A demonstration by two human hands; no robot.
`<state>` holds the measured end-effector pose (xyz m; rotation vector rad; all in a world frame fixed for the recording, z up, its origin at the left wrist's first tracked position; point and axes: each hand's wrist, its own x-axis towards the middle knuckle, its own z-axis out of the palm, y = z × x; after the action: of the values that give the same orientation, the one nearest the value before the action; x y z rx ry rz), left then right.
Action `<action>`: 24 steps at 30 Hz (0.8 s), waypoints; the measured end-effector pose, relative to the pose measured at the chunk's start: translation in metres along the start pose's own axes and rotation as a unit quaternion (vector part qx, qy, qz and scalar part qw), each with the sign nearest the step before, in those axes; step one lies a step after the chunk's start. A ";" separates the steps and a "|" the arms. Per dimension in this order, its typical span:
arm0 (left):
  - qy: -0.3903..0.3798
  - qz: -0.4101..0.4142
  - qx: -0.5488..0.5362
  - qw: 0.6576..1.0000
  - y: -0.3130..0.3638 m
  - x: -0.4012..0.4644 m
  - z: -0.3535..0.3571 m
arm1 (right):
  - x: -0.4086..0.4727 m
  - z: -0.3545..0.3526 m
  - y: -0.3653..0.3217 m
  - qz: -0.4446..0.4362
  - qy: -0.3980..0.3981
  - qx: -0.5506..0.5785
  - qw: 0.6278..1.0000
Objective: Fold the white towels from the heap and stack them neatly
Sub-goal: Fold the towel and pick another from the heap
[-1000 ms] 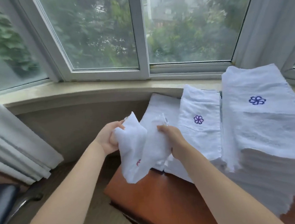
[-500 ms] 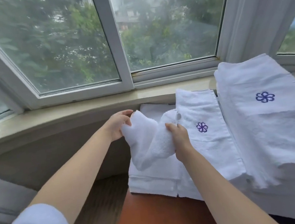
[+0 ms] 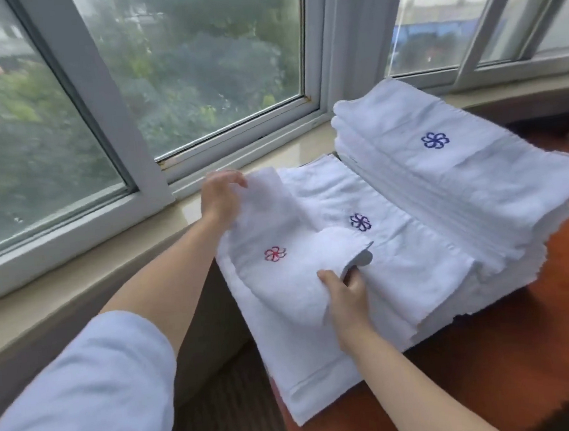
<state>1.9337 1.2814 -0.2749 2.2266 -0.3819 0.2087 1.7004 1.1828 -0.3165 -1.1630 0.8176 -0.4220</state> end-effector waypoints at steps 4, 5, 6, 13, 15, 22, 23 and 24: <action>-0.102 0.056 0.206 0.972 -0.037 -0.011 0.029 | -0.008 -0.001 0.047 0.165 0.056 -0.027 0.984; -0.147 0.070 0.235 0.958 -0.045 -0.019 0.038 | -0.008 -0.003 0.056 0.210 0.062 -0.009 0.976; -0.195 0.083 0.257 0.943 -0.050 -0.028 0.046 | -0.007 -0.007 0.062 0.245 0.067 0.010 0.967; -0.328 0.048 0.317 0.889 -0.078 -0.053 0.074 | -0.003 -0.024 0.064 0.272 0.014 0.043 0.961; -0.324 0.016 0.321 0.890 -0.082 -0.051 0.078 | -0.008 -0.028 0.068 0.294 -0.014 0.013 0.956; -0.247 -0.047 0.370 0.894 -0.084 -0.065 0.084 | -0.014 -0.039 0.082 0.289 -0.003 -0.105 0.952; -0.249 -0.060 0.372 0.892 -0.083 -0.066 0.083 | -0.014 -0.039 0.083 0.288 -0.005 -0.110 0.951; -0.251 -0.066 0.375 0.890 -0.082 -0.067 0.082 | -0.014 -0.040 0.083 0.289 -0.009 -0.118 0.950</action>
<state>1.9000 1.2804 -0.4044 3.0618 -0.4744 -0.3723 1.6523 1.1971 -0.3945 -1.0790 1.1663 0.1771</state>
